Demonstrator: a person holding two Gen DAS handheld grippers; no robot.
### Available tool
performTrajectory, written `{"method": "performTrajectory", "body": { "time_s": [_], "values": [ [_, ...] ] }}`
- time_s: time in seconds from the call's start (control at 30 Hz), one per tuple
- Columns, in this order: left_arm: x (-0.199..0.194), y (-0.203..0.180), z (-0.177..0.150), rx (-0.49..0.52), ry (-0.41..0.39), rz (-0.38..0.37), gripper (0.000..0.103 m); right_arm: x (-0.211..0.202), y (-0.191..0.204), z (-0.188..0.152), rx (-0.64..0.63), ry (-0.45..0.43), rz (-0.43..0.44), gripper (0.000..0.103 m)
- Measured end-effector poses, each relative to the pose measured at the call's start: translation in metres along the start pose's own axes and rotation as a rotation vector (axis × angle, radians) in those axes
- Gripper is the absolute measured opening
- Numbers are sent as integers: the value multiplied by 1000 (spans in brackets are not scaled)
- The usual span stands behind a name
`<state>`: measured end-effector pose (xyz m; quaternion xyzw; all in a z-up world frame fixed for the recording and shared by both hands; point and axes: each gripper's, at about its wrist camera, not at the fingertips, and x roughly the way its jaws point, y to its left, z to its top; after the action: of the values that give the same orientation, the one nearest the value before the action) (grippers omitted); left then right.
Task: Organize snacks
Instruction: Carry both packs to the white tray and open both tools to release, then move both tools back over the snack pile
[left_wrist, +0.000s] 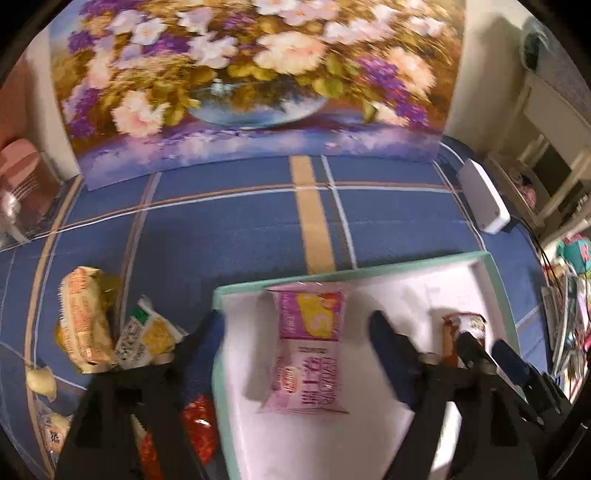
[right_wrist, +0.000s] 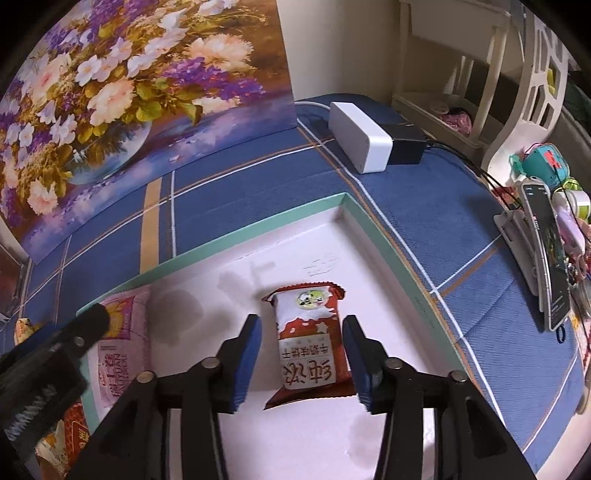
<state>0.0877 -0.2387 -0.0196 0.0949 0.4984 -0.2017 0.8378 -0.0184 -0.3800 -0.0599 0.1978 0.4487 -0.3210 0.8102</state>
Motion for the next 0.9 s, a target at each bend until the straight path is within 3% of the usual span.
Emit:
{"method": "performTrajectory", "body": {
  "time_s": [0.1,0.27,0.33,0.47,0.6,0.9],
  "values": [
    [-5,11,1,-27,-15,35,87,-2,-2,0,9,3,1,57],
    [-13,28,-3,-28,-49,131,97,-17,-1,-3,-3,-21,3,69],
    [-19,36,-5,-36,-63,150,98,-25,0,-5,-7,-34,7,77],
    [-32,53,-14,-63,-77,191,99,-42,1,-12,-4,-54,36,84],
    [-52,69,-23,-71,-99,233,99,-58,5,-23,-16,-74,62,103],
    [-100,109,-53,-123,-135,258,99,-90,24,-52,-23,-91,117,103]
  ]
}}
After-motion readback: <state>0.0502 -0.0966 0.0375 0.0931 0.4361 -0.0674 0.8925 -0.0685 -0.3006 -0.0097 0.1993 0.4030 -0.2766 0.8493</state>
